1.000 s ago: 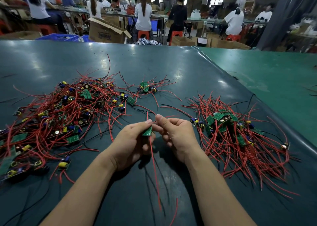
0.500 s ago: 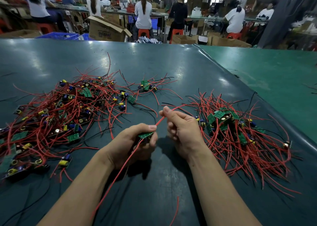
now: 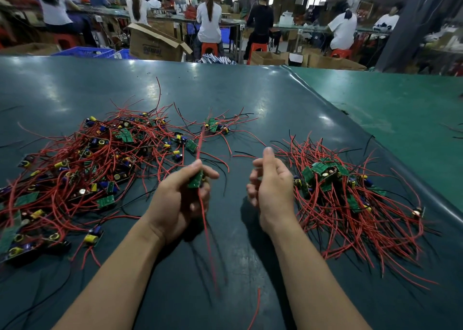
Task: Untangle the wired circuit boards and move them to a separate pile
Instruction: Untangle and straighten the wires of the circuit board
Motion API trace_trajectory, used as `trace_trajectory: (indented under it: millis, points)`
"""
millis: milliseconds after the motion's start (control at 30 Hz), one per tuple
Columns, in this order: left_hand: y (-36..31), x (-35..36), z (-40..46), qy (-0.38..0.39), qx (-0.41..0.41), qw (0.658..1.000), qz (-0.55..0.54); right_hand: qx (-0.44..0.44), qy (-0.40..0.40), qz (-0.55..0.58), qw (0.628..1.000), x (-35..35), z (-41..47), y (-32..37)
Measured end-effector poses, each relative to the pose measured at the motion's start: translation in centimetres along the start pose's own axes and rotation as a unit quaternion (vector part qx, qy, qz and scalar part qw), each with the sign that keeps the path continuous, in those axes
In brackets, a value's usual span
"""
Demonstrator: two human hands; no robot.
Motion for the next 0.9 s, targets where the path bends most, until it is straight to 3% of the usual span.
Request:
trace_trajectory:
  millis: [67,200,333,400,500,567,633,700,800,900]
  points:
    - [-0.3,-0.5,0.2,-0.023,0.029,0.999,0.016,0.048,0.089,-0.075,0.992,1.5,-0.8,-0.5]
    - [0.0,0.1,0.0,-0.027,0.047,0.992,0.110,0.162,0.316,-0.149,0.923,4.8,-4.3,-2.9]
    - [0.5,0.8,-0.3,0.027,0.016,0.990,0.136,0.217,0.375,-0.180,0.883,4.5,-5.4,-3.1]
    - [0.6,0.8,-0.3,0.012,0.014,0.990,0.141,0.207,0.373,-0.197,0.883,4.6,-5.6,-3.0]
    - [-1.1,-1.3,0.0,-0.125,0.090,0.980,0.123,0.076,0.298,-0.209,0.928,5.3,-4.8,-1.5]
    - [-2.6,-3.8,-0.2,-0.219,0.143,0.964,0.054,-0.006,0.212,-0.137,0.968,4.7,-3.7,0.5]
    - [-3.3,-5.7,-0.5,-0.256,0.166,0.951,-0.043,-0.058,0.099,-0.034,0.993,2.6,-2.6,2.3]
    - [-3.2,-6.3,-0.7,-0.265,0.169,0.946,-0.078,-0.109,-0.030,0.043,0.993,-0.2,-1.8,3.7]
    - [-2.9,-5.5,-0.6,-0.265,0.169,0.949,-0.034,-0.077,-0.155,0.109,0.979,-2.9,-0.9,2.7]
    - [-2.8,-4.9,-0.3,-0.271,0.175,0.946,0.019,0.017,-0.181,0.137,0.974,-3.4,-0.4,0.3]
Point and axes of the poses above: each hand's wrist, its own z-axis towards the middle knuckle, its own x-axis out of the palm, y = z × x, the point moved 8 cm from there along z, towards the middle knuckle, and after that the axes turned 5 degrees about z, right-handed, at the moved point
